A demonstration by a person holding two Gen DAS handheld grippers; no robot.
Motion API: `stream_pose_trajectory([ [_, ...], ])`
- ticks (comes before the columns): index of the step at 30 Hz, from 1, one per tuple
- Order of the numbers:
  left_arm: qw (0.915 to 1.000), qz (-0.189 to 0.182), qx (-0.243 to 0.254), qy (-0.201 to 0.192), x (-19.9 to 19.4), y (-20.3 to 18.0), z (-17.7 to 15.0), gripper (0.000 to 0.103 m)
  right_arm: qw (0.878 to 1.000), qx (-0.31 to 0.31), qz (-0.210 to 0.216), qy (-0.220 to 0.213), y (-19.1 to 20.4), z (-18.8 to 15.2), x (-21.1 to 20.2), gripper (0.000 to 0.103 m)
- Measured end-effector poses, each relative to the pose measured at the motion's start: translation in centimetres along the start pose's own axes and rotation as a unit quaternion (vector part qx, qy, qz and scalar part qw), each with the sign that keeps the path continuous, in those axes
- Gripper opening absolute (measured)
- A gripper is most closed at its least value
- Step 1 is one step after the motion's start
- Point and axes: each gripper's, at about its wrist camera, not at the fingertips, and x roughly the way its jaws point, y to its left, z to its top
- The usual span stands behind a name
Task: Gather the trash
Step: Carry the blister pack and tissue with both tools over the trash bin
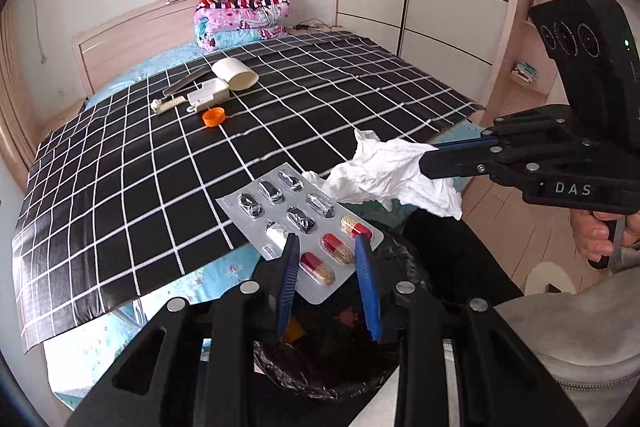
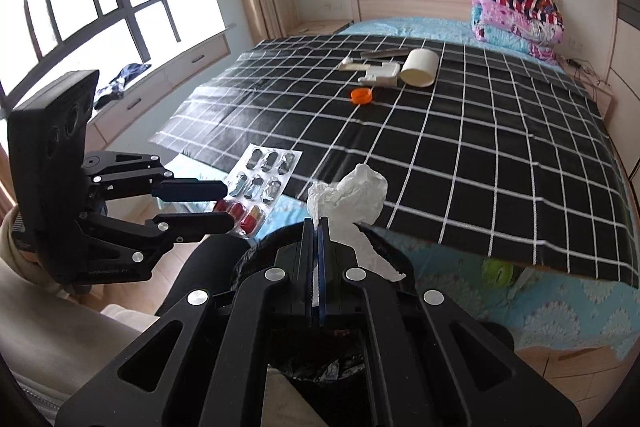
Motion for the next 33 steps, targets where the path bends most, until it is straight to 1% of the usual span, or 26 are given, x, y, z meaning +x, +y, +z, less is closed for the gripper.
stream_pose_trajectory([
  [5, 0.9987, -0.027, 0.001, 0.042, 2.2, -1.2, -1.9, 0.028, 0.999, 0.018, 0.016, 0.04, -0.1, -2.1, 1.8, 0.002],
  [8, 0.9969, -0.037, -0.01, 0.068, 4.0, -1.1, -3.1, 0.028, 0.997, 0.028, 0.024, 0.062, -0.4, -3.2, 3.1, 0.002],
  [12, 0.9942, -0.047, -0.027, 0.093, 6.1, -0.3, -3.8, 0.028, 0.995, 0.039, 0.035, 0.09, -1.0, -4.2, 5.0, 0.002],
  [17, 0.9893, -0.045, -0.041, 0.133, 9.0, 1.0, -4.8, 0.028, 0.99, 0.053, 0.042, 0.124, -1.9, -5.1, 8.2, 0.002],
  [20, 0.9848, -0.048, -0.051, 0.159, 10.9, 1.6, -5.8, 0.028, 0.986, 0.066, 0.045, 0.144, -2.6, -5.8, 10.3, 0.002],
  [26, 0.9761, -0.052, -0.07, 0.199, 14.6, 2.4, -7.8, 0.028, 0.978, 0.097, 0.05, 0.177, -4.3, -7.3, 14.0, 0.002],
  [29, 0.9721, -0.057, -0.081, 0.213, 15.8, 2.8, -8.6, 0.028, 0.975, 0.106, 0.053, 0.189, -4.5, -7.8, 15.1, 0.002],
  [33, 0.9703, -0.057, -0.086, 0.219, 16.7, 2.9, -9.0, 0.028, 0.973, 0.103, 0.048, 0.2, -4.4, -8.3, 16.4, 0.003],
])
